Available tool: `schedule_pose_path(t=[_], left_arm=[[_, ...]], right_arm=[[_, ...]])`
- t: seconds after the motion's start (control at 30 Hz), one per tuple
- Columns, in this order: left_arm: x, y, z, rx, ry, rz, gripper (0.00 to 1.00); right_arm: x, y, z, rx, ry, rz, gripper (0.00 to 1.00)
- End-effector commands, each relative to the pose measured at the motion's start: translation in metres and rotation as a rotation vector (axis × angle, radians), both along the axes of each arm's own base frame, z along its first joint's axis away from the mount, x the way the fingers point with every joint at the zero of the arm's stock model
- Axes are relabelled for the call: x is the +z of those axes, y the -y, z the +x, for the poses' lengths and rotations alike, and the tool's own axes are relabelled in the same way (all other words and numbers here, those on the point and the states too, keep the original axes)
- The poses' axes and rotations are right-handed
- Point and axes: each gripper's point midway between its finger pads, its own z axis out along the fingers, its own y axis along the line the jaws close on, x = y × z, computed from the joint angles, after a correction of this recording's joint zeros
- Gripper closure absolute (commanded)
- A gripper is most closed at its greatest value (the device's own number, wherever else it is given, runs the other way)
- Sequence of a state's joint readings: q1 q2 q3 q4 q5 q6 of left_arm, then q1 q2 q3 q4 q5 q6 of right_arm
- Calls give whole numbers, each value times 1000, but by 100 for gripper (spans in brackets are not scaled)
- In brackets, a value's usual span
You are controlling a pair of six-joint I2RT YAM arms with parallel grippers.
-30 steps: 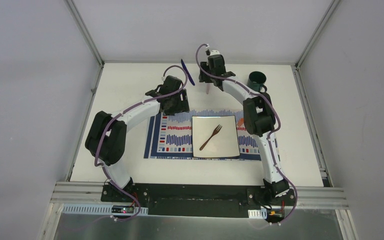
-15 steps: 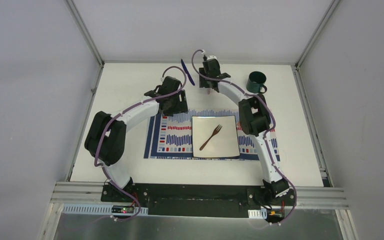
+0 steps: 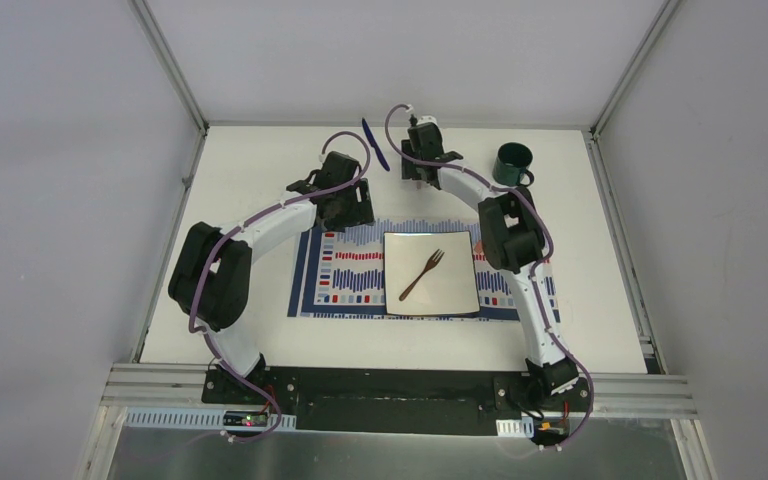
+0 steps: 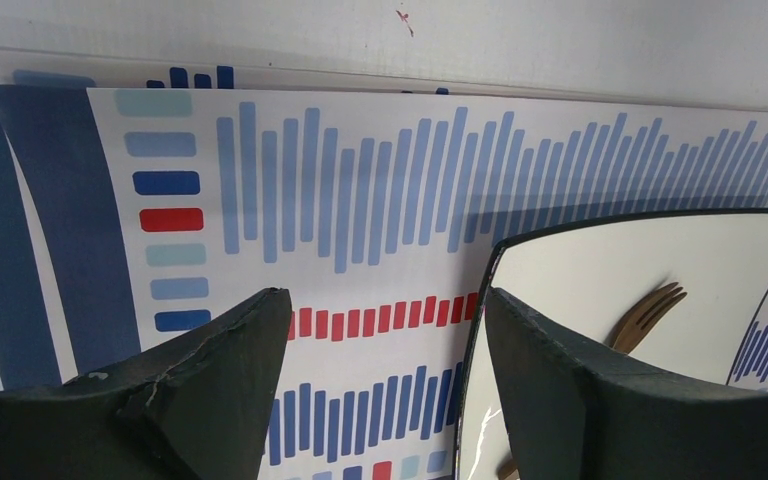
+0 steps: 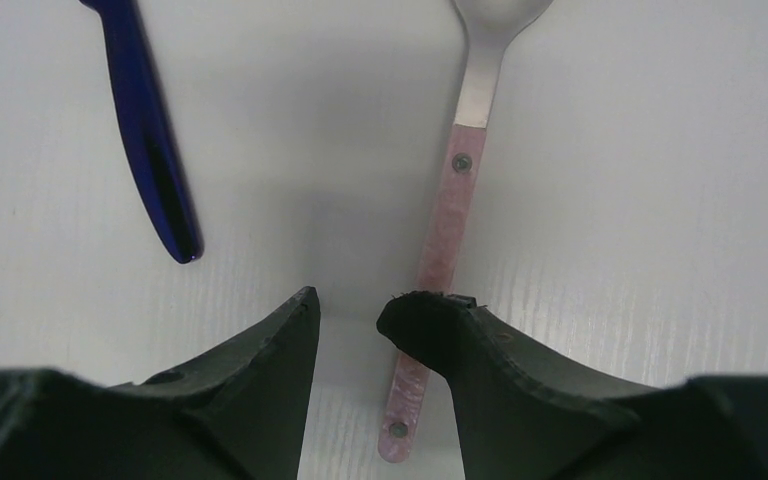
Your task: Set the dinner table for one person
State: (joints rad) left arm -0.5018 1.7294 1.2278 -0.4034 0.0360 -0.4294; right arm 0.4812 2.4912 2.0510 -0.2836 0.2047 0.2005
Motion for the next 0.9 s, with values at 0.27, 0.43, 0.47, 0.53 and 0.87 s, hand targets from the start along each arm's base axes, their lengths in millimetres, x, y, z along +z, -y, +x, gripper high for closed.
schedule_pose_path(t=[0.27,0.43,0.47,0.53,0.87], left_arm=[[15,-1,4,-4,40,-30,27],[15,0,4,-5,39,-30,28],[16,0,5,-5,42,-33,27],[17,0,5,-6,47,-31,27],[21,-1,7,-10,51,-24,27]], right_arm=[[103,-17,-6,78,232,211,48],[109,-16,0,61,259,211,47],[107,-13,2,45,254,198,47],[102,-12,5,31,242,180,47],[73,17,28,-88,209,-24,47]])
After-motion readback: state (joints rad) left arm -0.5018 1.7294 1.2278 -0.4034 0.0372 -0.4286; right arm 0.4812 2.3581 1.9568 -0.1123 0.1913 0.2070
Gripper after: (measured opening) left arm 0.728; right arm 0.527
